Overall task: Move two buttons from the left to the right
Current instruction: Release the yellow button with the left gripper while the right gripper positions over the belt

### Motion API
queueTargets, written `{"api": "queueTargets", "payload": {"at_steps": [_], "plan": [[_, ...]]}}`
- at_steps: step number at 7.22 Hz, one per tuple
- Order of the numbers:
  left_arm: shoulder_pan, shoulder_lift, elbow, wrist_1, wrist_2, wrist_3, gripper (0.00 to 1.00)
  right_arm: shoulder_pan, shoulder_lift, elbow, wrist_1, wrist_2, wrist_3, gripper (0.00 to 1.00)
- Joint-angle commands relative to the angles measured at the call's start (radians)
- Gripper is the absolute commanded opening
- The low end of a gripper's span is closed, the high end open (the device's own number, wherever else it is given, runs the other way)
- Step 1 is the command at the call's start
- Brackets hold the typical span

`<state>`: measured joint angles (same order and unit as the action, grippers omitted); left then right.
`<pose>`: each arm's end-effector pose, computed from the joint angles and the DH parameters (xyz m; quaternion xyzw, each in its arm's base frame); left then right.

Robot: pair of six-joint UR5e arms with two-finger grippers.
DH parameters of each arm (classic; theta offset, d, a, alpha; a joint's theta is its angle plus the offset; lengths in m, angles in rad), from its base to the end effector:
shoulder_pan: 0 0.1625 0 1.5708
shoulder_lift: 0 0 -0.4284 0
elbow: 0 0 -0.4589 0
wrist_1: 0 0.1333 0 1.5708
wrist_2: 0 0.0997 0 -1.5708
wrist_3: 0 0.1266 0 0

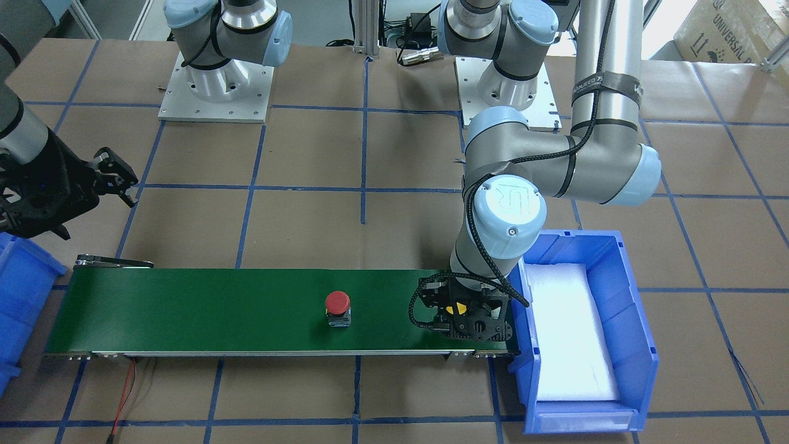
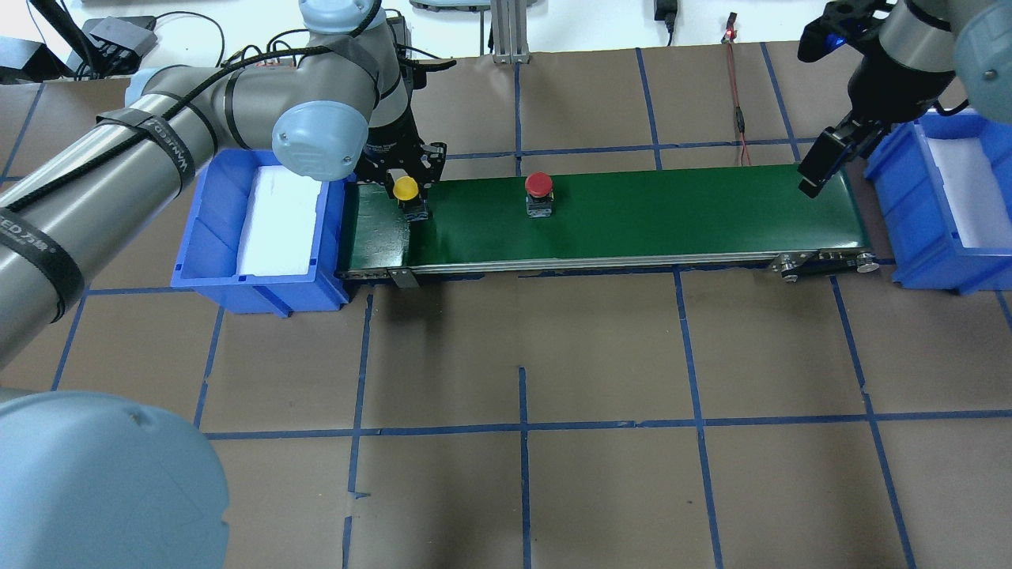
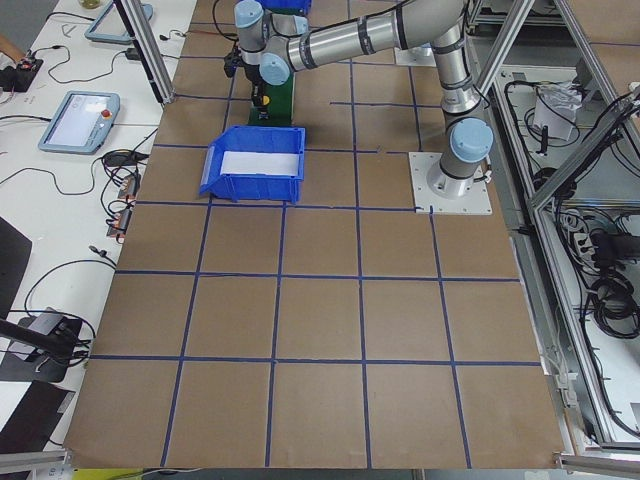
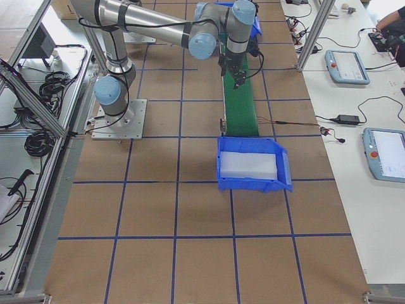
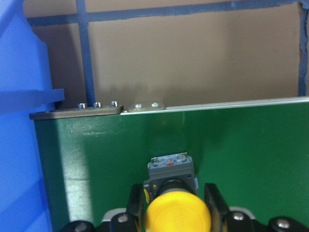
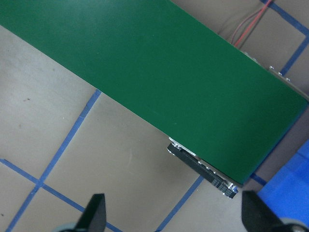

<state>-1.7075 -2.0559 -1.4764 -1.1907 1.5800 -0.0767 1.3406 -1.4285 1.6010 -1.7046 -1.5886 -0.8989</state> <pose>-0.2294 -0.6977 0.2391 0.0300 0.9995 0.0048 0.0051 -0.0110 -0.6214 0.3775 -0.3282 0.9444 0.0211 0.0028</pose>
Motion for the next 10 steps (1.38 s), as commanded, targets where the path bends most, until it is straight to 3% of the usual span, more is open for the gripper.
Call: {"api": "queueTargets", "payload": {"at_steps": [1,4,6,7,8,10], "plan": [[0.0,0.005,0.022,-0.039,0.0,0.0,1.0,-0.001,0.048,0.002,-0.054,-0.002,-0.258,1.0],[0.063,0.075,0.077,-0.153,-0.002,0.078,1.0,-0.009,0.101,0.002,-0.183,-0.013,-0.542,1.0],[0.113,0.207,0.053,-0.246,-0.001,0.135,1.0,-0.009,0.111,-0.009,-0.184,-0.013,-0.549,1.0],[0.139,0.294,0.047,-0.376,0.006,0.144,1.0,-0.009,0.105,-0.004,-0.184,-0.014,-0.549,1.0],[0.226,0.345,0.06,-0.462,-0.001,0.17,1.0,-0.015,0.102,-0.006,-0.176,-0.013,-0.551,1.0],[0.261,0.41,0.07,-0.537,-0.003,0.166,1.0,-0.029,0.08,-0.001,-0.167,-0.005,-0.551,1.0]]}}
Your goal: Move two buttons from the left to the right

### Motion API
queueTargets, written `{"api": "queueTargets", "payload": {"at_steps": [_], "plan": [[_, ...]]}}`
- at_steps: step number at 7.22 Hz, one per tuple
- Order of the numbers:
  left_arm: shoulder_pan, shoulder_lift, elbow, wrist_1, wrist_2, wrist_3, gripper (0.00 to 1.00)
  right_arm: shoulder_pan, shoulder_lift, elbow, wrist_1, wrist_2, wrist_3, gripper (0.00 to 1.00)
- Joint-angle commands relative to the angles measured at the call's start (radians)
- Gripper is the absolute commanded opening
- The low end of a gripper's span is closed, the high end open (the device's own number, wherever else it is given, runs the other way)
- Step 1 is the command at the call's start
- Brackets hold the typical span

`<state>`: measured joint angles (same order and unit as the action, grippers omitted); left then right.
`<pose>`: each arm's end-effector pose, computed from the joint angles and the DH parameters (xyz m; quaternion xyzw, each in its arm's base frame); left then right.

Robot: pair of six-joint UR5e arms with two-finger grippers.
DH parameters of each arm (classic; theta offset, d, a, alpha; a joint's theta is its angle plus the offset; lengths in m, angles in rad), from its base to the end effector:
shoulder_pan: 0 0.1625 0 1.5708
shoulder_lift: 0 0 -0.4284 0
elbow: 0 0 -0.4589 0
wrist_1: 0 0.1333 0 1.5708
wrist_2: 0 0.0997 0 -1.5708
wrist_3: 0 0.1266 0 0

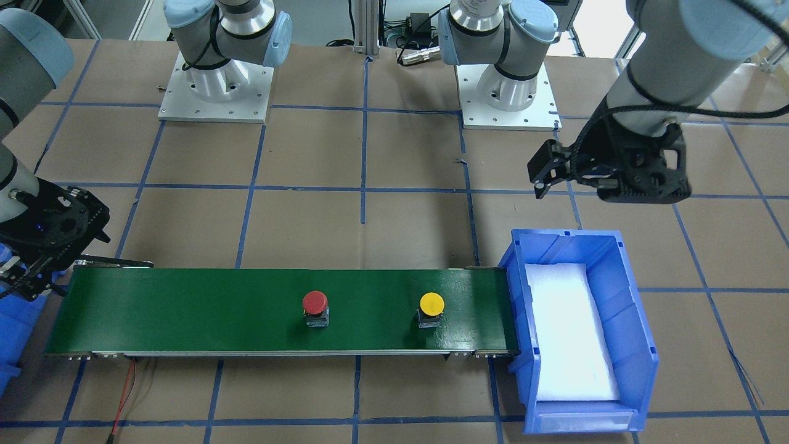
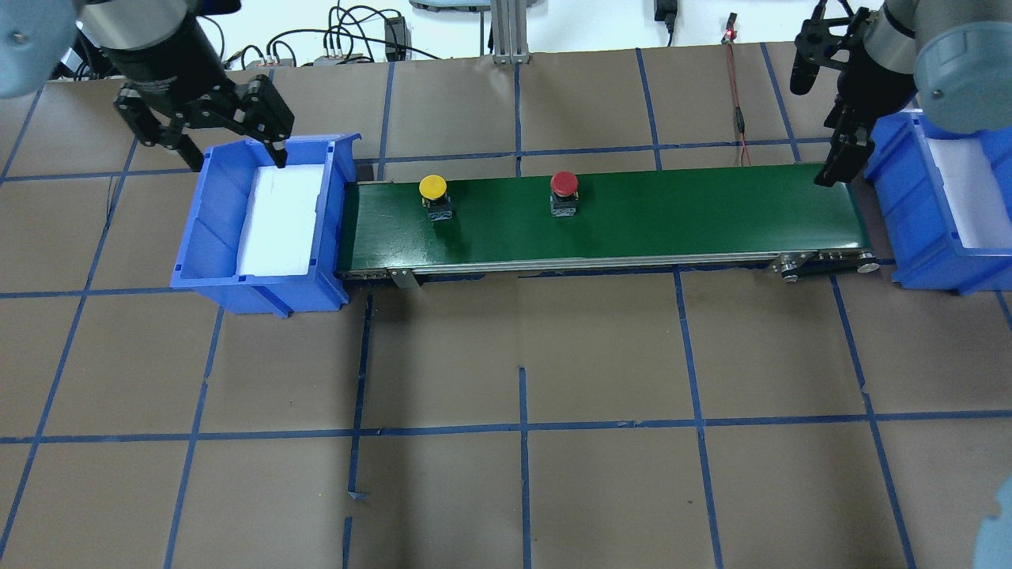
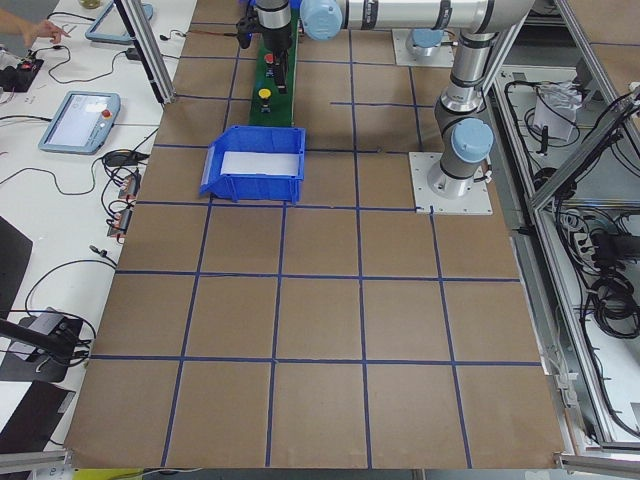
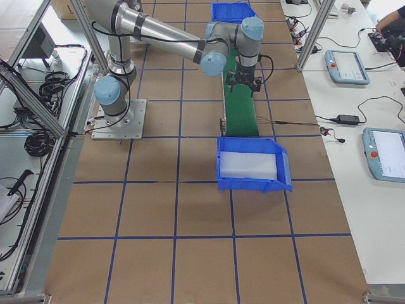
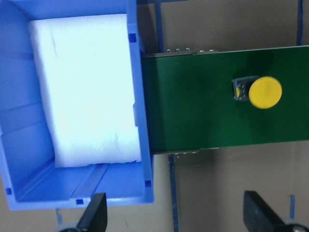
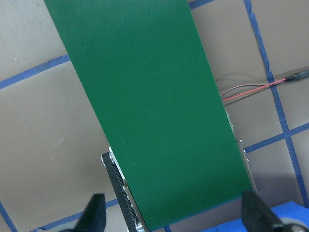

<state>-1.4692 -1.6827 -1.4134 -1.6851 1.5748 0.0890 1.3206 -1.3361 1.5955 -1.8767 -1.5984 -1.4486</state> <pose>-0.0716 -0.6074 0.4759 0.0062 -0.9994 -0.0344 0.0013 -0.0348 -0.6606 0.3397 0.5635 -0.8257 0.0050 0.0266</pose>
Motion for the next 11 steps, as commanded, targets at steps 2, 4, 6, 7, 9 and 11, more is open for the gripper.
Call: {"api": "queueTargets", "payload": {"at_steps": [2,4,6,7,9,11], "plan": [[-0.032,0.058,0.03,-0.051,-0.001,-0.009,1.0,-0.011,-0.008,0.001,0.004,0.008,-0.001,1.0],[-0.049,0.023,0.013,-0.01,-0.006,-0.058,1.0,-0.009,-0.002,0.001,0.004,0.012,-0.012,1.0],[-0.053,0.031,-0.022,-0.004,-0.003,-0.067,1.0,-0.006,0.002,0.004,-0.007,0.011,-0.129,1.0],[-0.053,0.031,-0.022,-0.004,-0.002,-0.067,1.0,-0.006,0.008,0.004,-0.01,0.012,-0.174,0.99],[-0.051,0.023,-0.006,-0.004,0.001,-0.066,1.0,-0.008,0.017,0.004,-0.013,0.011,-0.197,1.0],[-0.048,0.02,-0.005,-0.004,-0.001,-0.066,1.0,-0.008,0.025,-0.005,-0.013,0.009,-0.2,1.0]]}}
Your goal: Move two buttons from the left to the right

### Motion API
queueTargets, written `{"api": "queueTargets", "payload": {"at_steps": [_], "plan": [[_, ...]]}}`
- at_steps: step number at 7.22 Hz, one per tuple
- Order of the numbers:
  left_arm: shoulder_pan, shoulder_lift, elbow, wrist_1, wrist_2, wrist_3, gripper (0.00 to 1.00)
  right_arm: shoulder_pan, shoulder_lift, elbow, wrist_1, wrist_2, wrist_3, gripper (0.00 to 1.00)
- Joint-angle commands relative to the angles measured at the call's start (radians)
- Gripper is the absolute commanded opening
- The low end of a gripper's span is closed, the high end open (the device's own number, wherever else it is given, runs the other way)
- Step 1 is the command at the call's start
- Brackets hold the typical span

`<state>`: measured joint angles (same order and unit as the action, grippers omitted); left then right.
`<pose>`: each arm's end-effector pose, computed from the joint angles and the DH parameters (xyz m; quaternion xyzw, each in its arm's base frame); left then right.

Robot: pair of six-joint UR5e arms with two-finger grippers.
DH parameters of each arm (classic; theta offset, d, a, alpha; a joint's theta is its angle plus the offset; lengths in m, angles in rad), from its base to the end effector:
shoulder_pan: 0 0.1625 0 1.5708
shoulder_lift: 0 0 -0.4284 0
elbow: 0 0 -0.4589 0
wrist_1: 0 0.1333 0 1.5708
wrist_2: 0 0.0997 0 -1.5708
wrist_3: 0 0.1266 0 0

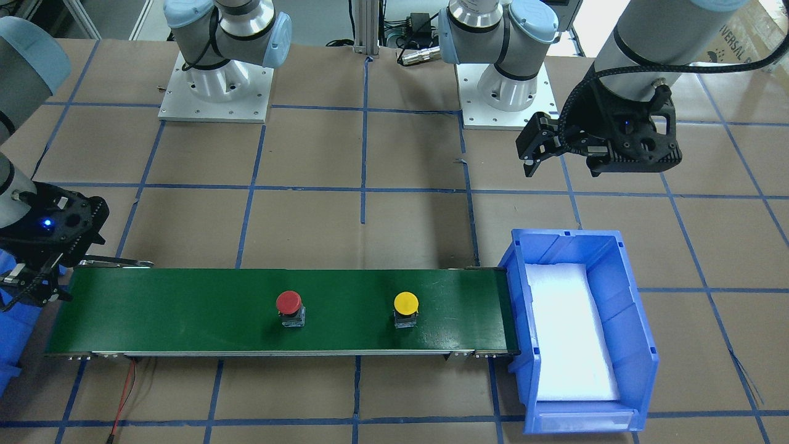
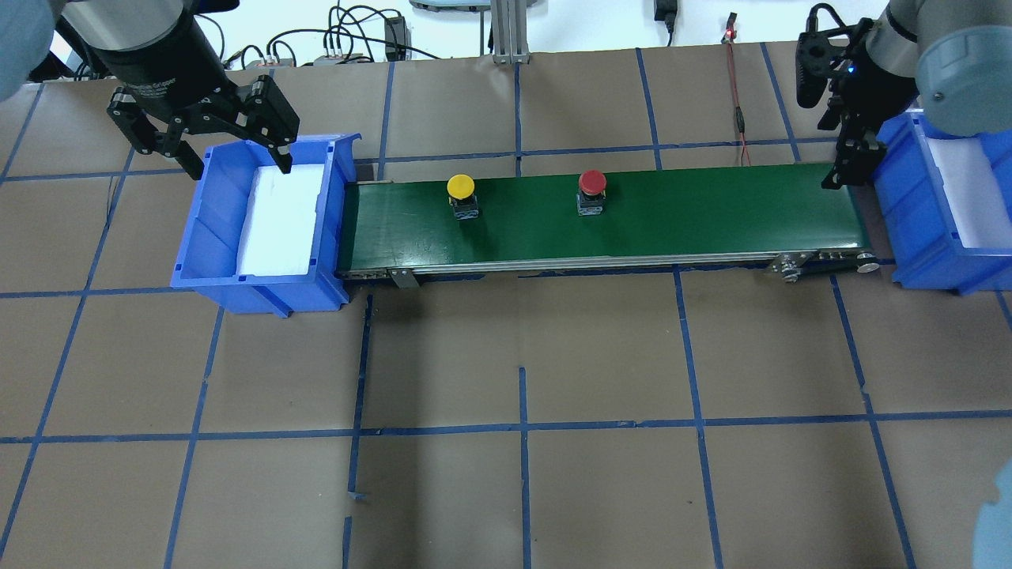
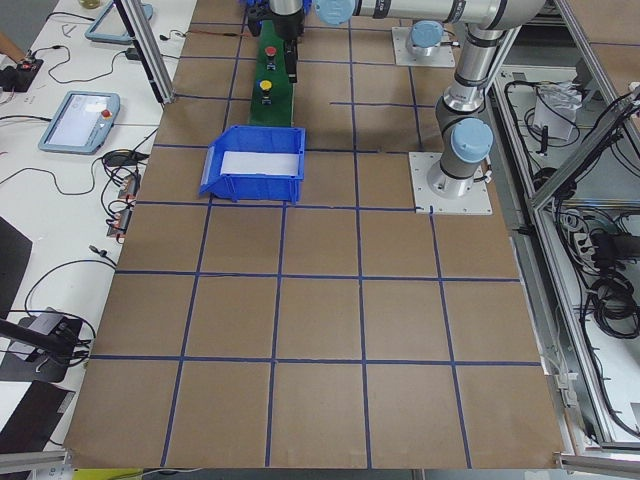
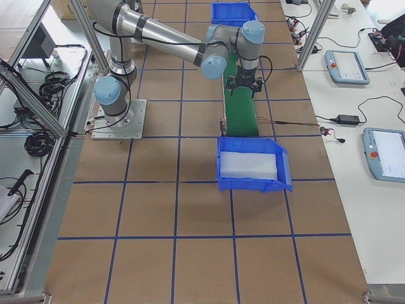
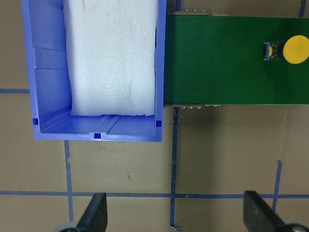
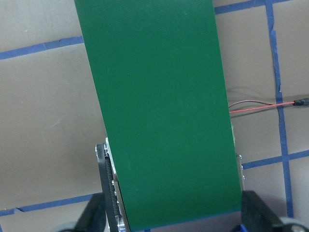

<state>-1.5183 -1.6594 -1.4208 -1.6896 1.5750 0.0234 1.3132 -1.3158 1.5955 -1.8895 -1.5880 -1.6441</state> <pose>-0.1017 -0.5944 0.4853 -0.0145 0.9995 0.0288 0.0010 -0.0397 -0.6655 0.3278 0.6388 -0.7691 0.0043 0.0209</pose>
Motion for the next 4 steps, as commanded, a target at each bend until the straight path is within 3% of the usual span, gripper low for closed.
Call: {"api": "queueTargets", "payload": {"at_steps": [1,4], "plan": [[0.0,-0.003,0.002,0.001,-0.001,0.0,1.0,-0.002,0.004,-0.003,0.0,0.0,-0.005,1.0],[0.0,-0.005,0.0,-0.007,0.0,0.0,1.0,0.001,0.016,0.003,-0.023,0.0,0.0,1.0]]}}
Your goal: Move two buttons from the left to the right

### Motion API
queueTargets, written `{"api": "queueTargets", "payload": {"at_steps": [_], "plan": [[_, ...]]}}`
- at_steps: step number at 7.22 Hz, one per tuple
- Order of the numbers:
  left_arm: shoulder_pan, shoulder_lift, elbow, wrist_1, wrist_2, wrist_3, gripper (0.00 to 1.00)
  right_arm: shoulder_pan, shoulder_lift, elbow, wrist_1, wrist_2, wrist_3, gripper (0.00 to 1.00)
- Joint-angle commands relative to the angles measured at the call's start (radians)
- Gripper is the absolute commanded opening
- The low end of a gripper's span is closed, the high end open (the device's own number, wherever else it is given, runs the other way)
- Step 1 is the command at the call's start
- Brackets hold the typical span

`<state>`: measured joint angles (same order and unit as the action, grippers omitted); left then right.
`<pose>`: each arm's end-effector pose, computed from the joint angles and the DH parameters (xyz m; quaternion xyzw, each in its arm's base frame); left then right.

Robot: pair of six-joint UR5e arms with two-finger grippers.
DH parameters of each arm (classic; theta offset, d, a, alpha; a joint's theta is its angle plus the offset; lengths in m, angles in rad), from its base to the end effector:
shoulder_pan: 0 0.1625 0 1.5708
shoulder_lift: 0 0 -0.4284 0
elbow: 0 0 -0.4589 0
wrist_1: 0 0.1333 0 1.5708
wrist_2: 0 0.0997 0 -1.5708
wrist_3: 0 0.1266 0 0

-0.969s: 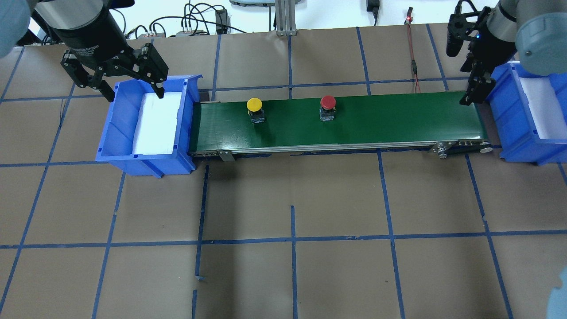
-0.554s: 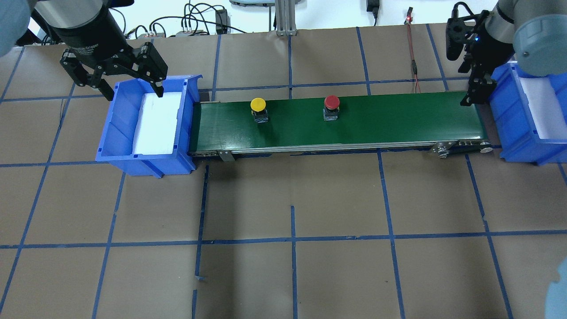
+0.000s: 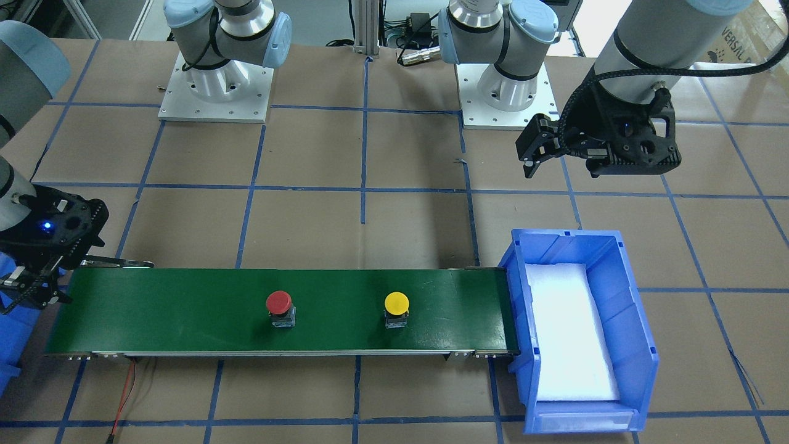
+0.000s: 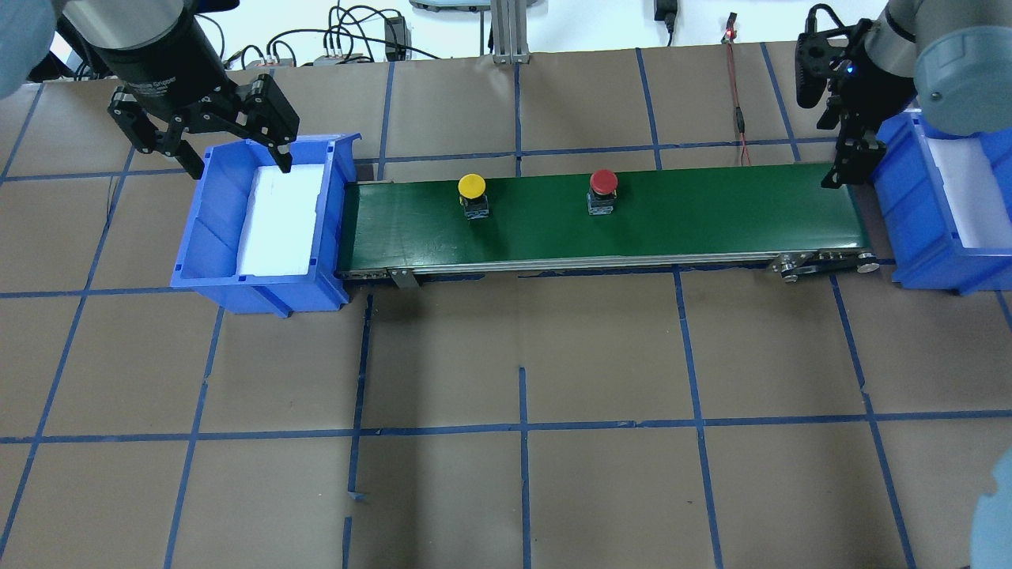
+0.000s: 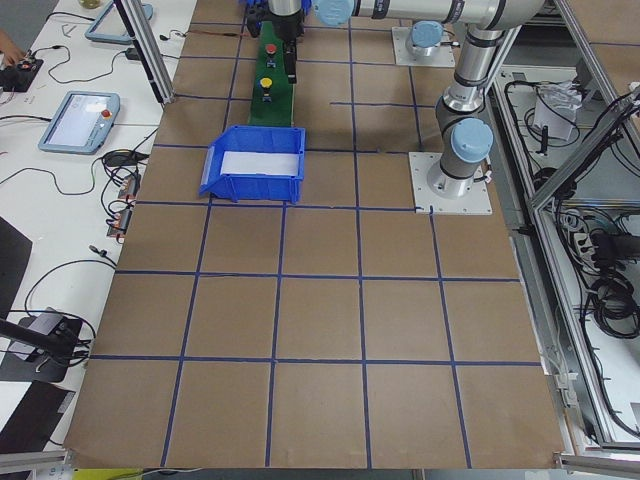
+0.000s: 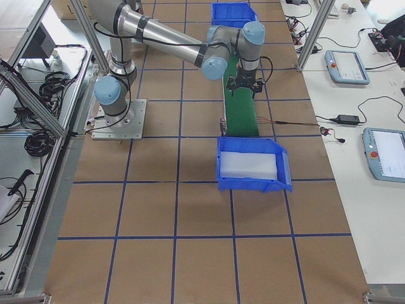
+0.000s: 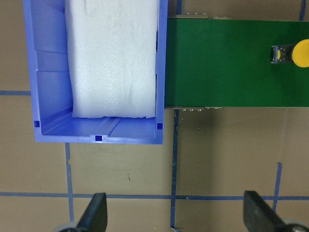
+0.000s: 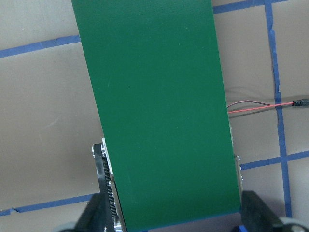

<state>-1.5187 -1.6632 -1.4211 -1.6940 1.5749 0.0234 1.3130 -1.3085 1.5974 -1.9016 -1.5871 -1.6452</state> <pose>-0.1019 -0.5949 0.4825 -0.0143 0.9994 0.0330 0.0008 -0.0403 -0.6677 0.3232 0.6391 -0.7688 0.0055 0.0218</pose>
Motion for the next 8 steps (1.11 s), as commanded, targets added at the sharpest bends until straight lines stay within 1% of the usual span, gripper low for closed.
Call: {"api": "queueTargets", "payload": {"at_steps": [1,4,5,8], "plan": [[0.0,0.0,0.001,-0.003,0.001,0.0,1.0,0.0,0.014,0.001,-0.011,-0.001,-0.002,1.0],[-0.001,0.0,0.001,-0.003,0.001,0.0,1.0,-0.004,0.012,-0.011,-0.017,-0.001,-0.013,1.0],[-0.001,0.0,-0.001,-0.003,0.001,0.0,1.0,-0.004,0.017,-0.01,-0.019,-0.002,-0.066,1.0],[-0.001,0.008,-0.012,-0.003,0.002,0.0,1.0,-0.003,0.028,-0.005,-0.019,0.001,-0.096,1.0]]}}
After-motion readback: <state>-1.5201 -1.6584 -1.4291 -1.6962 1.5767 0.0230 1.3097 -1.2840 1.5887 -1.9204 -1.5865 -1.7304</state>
